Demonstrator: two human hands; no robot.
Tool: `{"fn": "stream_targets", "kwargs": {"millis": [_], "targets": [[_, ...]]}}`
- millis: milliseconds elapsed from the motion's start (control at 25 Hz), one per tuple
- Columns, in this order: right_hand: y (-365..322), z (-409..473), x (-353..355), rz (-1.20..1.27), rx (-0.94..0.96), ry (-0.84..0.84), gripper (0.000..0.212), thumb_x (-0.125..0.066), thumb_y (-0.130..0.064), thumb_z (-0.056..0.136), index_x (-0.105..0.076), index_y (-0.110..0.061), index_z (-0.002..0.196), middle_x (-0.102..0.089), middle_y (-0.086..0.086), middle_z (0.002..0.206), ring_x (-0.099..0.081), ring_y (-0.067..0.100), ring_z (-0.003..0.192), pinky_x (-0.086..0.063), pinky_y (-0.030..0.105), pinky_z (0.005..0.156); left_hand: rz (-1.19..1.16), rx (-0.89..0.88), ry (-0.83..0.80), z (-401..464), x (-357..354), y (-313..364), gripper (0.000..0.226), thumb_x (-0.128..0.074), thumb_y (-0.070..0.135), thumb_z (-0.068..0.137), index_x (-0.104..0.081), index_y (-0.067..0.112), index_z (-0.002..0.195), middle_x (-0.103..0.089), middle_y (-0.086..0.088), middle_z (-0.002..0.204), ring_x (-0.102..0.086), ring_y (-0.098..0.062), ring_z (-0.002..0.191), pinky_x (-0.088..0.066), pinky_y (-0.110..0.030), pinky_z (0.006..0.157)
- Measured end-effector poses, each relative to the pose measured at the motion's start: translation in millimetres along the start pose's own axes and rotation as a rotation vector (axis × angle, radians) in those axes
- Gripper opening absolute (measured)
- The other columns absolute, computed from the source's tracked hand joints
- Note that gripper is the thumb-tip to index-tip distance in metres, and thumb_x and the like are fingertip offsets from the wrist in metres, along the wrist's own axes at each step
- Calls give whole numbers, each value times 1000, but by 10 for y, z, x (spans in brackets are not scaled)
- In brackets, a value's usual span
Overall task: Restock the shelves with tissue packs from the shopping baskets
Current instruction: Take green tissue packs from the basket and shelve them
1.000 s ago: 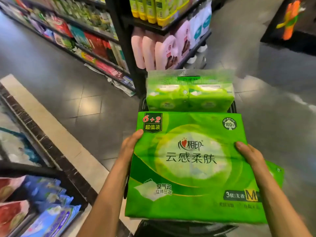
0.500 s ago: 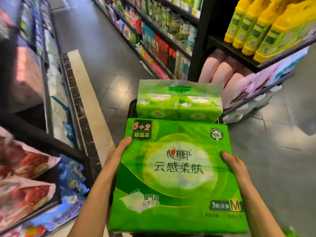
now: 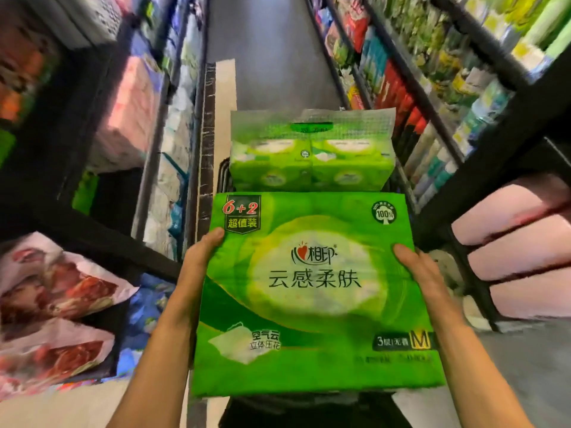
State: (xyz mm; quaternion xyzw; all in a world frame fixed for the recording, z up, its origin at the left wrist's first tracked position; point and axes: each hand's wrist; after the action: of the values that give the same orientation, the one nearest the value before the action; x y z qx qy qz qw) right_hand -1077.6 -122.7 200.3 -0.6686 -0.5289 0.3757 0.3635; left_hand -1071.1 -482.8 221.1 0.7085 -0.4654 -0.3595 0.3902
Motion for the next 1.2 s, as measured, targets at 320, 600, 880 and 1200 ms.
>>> {"fn": "stream_targets", "kwargs": {"millis": [320, 600, 880, 1200], "targets": [[-1226, 2124, -494, -59, 47, -184, 59, -72, -32, 82, -60, 0, 130, -78, -2, 91, -74, 11, 79, -59, 24, 65, -52, -123, 170, 1755, -576, 667, 22, -68, 47, 72, -73, 32, 87, -70, 11, 90, -66, -17, 98, -45, -32, 91], [-2166, 4134, -1022, -116, 65, -92, 60, -77, -48, 77, -64, -5, 117, -78, -4, 82, -73, 8, 71, -57, 21, 58, -36, -63, 39, 3942, -1135, 1732, 38, -71, 44, 67, -69, 19, 96, -78, 2, 85, -72, -6, 73, -54, -23, 68], [-2946, 5985, -1363, -42, 50, -117, 44, -62, -25, 91, -58, 1, 127, -78, -3, 84, -73, 9, 72, -57, 22, 59, -14, -48, 45, 5759, -1813, 2653, 26, -63, 25, 92, -80, 22, 73, -77, 6, 76, -73, -5, 72, -55, -18, 64], [-4202, 8328, -2042, -186, 92, -309, 119, -86, -75, 34, -61, -10, 129, -74, 5, 116, -71, 21, 105, -57, 34, 89, -156, -37, 222, 7476, -2342, 3426, 37, -57, 29, 90, -80, 30, 61, -74, 4, 66, -70, -9, 55, -53, -21, 51]]}}
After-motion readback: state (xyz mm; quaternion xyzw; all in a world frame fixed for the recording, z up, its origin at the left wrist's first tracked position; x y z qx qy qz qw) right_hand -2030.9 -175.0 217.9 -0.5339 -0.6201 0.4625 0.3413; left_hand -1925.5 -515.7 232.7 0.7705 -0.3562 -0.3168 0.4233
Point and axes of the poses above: each hand's wrist, its own z-axis towards the middle knuckle, its own x-axis out of the back of the hand, y = z × x
